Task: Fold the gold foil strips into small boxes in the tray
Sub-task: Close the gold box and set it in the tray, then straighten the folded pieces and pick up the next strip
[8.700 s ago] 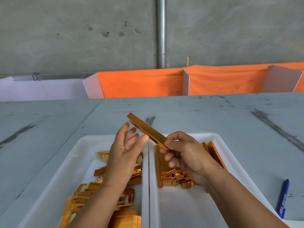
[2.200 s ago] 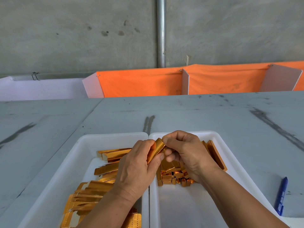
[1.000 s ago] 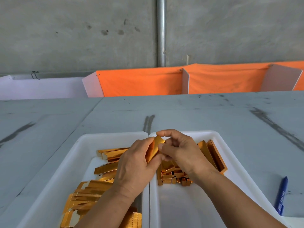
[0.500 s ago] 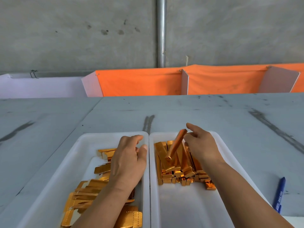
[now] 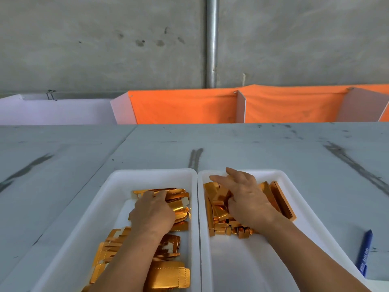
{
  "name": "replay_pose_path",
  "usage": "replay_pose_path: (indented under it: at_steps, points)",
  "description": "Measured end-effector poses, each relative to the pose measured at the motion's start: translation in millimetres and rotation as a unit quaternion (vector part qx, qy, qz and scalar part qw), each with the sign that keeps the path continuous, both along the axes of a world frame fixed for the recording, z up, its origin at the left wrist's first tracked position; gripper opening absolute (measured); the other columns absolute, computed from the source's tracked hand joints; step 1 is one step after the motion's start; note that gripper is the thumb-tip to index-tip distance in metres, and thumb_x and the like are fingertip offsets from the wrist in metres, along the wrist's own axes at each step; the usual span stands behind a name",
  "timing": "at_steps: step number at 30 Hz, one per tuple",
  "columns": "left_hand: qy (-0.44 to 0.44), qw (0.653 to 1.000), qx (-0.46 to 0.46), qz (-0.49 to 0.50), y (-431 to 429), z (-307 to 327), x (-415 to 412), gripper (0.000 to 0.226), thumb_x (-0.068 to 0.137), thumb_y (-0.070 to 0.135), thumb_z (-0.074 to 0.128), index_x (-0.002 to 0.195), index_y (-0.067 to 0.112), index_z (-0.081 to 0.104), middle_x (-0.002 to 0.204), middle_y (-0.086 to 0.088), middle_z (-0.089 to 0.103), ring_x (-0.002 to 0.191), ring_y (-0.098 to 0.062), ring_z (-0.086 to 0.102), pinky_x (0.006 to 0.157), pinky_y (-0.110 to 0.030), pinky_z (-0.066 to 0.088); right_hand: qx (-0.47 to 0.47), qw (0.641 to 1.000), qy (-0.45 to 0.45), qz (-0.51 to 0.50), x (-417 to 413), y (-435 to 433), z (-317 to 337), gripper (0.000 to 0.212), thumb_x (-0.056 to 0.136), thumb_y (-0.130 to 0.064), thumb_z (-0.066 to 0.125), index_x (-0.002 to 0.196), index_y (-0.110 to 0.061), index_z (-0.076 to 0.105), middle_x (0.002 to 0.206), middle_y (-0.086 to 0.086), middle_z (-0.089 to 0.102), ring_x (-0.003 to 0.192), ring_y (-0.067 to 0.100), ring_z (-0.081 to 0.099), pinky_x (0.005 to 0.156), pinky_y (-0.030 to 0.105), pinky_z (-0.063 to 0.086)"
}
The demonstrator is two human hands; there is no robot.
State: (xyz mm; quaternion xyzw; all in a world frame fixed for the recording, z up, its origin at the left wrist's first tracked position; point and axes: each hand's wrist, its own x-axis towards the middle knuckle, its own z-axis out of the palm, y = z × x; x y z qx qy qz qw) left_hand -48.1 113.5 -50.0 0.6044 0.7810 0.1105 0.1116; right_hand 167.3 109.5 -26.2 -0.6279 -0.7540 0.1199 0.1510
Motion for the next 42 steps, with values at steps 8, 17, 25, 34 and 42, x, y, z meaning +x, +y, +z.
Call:
replay_pose_path:
  at_steps: [8,17,25,34,42]
  points:
    - [0.029,0.998,-0.047,-0.042,-2.3,-10.6,1.1,0.045,0.091,0.022,0.052,0.135,0.032,0.045,0.127,-0.002,0.047,0.113,-0.024,0.052,0.096,-0.039,0.047,0.136,0.99,0.036,0.017,2.6,0.8,-3.6,0.042,0.098,-0.008,0.051,0.125,-0.038,0.064,0.157,-0.005,0.032,0.147,0.016,0.019,0.115,0.012,0.017]
    - [0.036,0.998,-0.018,-0.05,-1.8,-11.8,0.9,0.027,0.092,0.021,0.053,0.117,0.03,0.056,0.114,0.0,0.048,0.103,-0.02,0.054,0.093,-0.037,0.049,0.041,0.991,0.117,0.047,21.6,-0.5,7.6,0.077,0.077,0.026,0.042,0.108,-0.039,0.071,0.154,-0.012,0.038,0.145,0.008,0.031,0.096,-0.001,0.024]
    - [0.045,0.998,0.002,-0.052,-3.2,-13.5,3.6,0.024,0.091,0.023,0.056,0.114,0.03,0.054,0.111,0.001,0.049,0.102,-0.02,0.055,0.091,-0.038,0.05,0.042,0.995,0.046,-0.081,19.6,0.3,7.0,0.06,0.091,0.005,0.042,0.139,-0.029,0.053,0.15,-0.001,0.043,0.135,0.022,0.042,0.101,0.03,0.043]
    - [-0.169,0.974,0.135,-0.066,-9.4,8.5,23.2,0.057,0.089,0.067,0.037,0.128,0.028,0.05,0.115,0.002,0.053,0.105,-0.015,0.053,0.08,-0.028,0.044,0.013,0.996,0.019,-0.081,7.7,2.5,-3.9,0.049,0.105,-0.046,0.027,0.152,-0.034,0.03,0.162,0.002,0.026,0.15,0.022,0.015,0.121,0.039,0.014]
    - [-0.132,0.974,-0.073,-0.171,-25.4,15.8,41.1,0.093,0.079,0.059,0.056,0.146,0.048,-0.007,0.112,0.007,0.056,0.096,-0.013,0.059,0.071,-0.024,0.045,0.001,0.992,-0.036,-0.12,14.0,8.3,-16.7,0.056,0.101,-0.056,0.014,0.154,-0.041,0.018,0.165,0.006,0.015,0.153,0.032,0.004,0.121,0.052,0.008]
